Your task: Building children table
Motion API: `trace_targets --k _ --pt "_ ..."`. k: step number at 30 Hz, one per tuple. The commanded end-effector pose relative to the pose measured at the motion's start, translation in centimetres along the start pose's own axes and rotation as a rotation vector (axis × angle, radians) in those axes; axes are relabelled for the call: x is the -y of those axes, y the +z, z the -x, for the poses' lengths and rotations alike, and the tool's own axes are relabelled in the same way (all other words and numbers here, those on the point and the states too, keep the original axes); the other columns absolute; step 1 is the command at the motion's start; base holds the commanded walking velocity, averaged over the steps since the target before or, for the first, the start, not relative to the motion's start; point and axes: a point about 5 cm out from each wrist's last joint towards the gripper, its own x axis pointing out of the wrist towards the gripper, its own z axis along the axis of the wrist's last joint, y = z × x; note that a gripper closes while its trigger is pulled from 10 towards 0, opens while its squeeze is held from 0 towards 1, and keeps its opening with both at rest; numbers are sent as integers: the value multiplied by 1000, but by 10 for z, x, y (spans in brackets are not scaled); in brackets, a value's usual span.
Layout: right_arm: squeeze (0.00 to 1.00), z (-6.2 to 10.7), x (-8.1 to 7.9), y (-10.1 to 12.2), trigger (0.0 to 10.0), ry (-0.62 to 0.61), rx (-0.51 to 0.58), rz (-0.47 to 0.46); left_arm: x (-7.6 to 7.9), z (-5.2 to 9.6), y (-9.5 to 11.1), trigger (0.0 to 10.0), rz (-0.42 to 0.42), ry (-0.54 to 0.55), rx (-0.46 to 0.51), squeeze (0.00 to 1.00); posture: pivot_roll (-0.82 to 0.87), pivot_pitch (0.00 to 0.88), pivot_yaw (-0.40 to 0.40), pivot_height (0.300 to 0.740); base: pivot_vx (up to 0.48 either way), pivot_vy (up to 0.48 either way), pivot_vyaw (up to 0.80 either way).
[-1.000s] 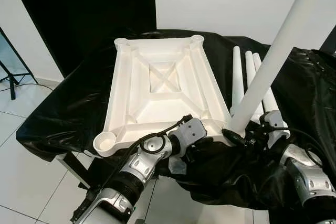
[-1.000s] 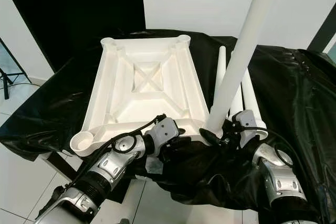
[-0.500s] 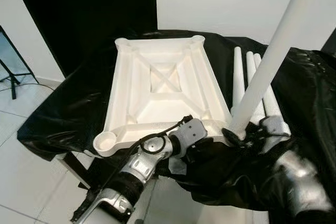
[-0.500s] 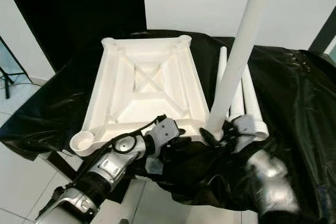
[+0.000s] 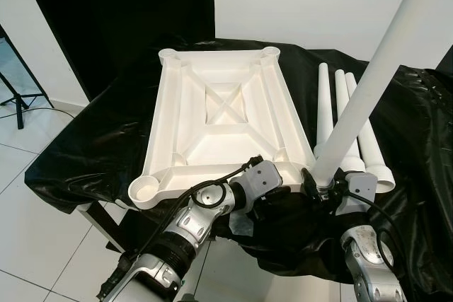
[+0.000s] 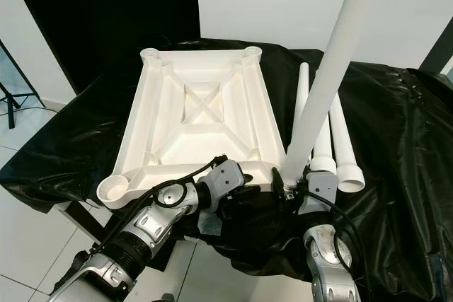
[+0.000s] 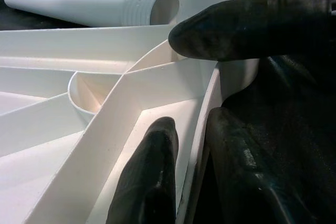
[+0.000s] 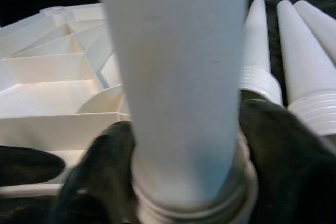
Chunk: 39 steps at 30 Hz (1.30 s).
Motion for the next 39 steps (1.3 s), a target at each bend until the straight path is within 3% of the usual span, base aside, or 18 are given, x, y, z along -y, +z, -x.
trace_targets --k 1,2,3,4,5,6,8,10,11,13,15,18,23,34,35,36,37,39 --pt "753 2 14 -1 10000 -38 -11 12 16 5 -35 10000 95 -43 -134 0 267 0 -68 740 0 0 0" --pt "753 2 14 -1 10000 -38 -11 12 16 5 -35 10000 95 -43 -134 0 267 0 -68 740 0 0 0" --pt "1000 -2 9 1 10000 36 -2 -8 16 5 -35 10000 95 -43 -133 0 264 0 -64 740 0 0 0" --pt "1000 -2 9 1 10000 36 -2 -8 16 5 -35 10000 95 -43 -133 0 264 0 -64 740 0 0 0" --pt "1000 -8 5 6 10000 144 5 -30 17 5 -35 10000 96 -47 -133 0 259 0 -59 740 0 0 0" --pt "0 -14 5 13 10000 234 27 -45 19 5 -35 10000 96 -51 -134 0 261 0 -59 740 0 0 0" --pt "0 -14 5 13 10000 234 27 -45 19 5 -35 10000 96 -51 -134 0 261 0 -59 740 0 0 0" --pt "0 -23 7 28 10000 461 33 -38 20 5 -36 10000 98 -55 -136 0 262 0 -58 740 0 0 0" --pt "0 -23 7 28 10000 461 33 -38 20 5 -36 10000 98 -55 -136 0 262 0 -58 740 0 0 0" --pt "0 -22 6 26 10000 676 -59 -14 20 5 -36 10000 99 -56 -137 0 264 0 -61 740 0 0 0" --pt "0 -22 6 26 10000 676 -59 -14 20 5 -36 10000 99 -56 -137 0 264 0 -61 740 0 0 0" --pt "0 -17 6 17 10000 806 -174 -6 20 5 -36 10000 100 -54 -137 0 268 0 -65 740 0 0 0" --pt "0 -14 12 6 10000 878 -275 10 20 6 -36 10000 101 -48 -137 0 272 0 -68 740 0 0 0" --pt "0 -13 19 0 9608 894 -316 15 19 6 -36 10000 96 -47 -138 0 267 0 -61 740 0 0 0" --pt "0 -12 18 0 3373 896 -312 7 18 5 -35 10000 95 -48 -138 0 265 0 -59 740 0 0 0" --pt "0 -12 18 1 3373 898 -309 2 17 5 -35 10000 93 -48 -137 0 264 0 -58 740 0 0 0" --pt "0 -11 16 1 0 906 -307 -6 17 5 -35 10000 92 -49 -137 0 262 0 -57 740 0 0 0" --pt "0 -10 15 0 0 911 -307 -9 17 5 -35 10000 92 -49 -136 0 262 0 -57 740 0 0 0"
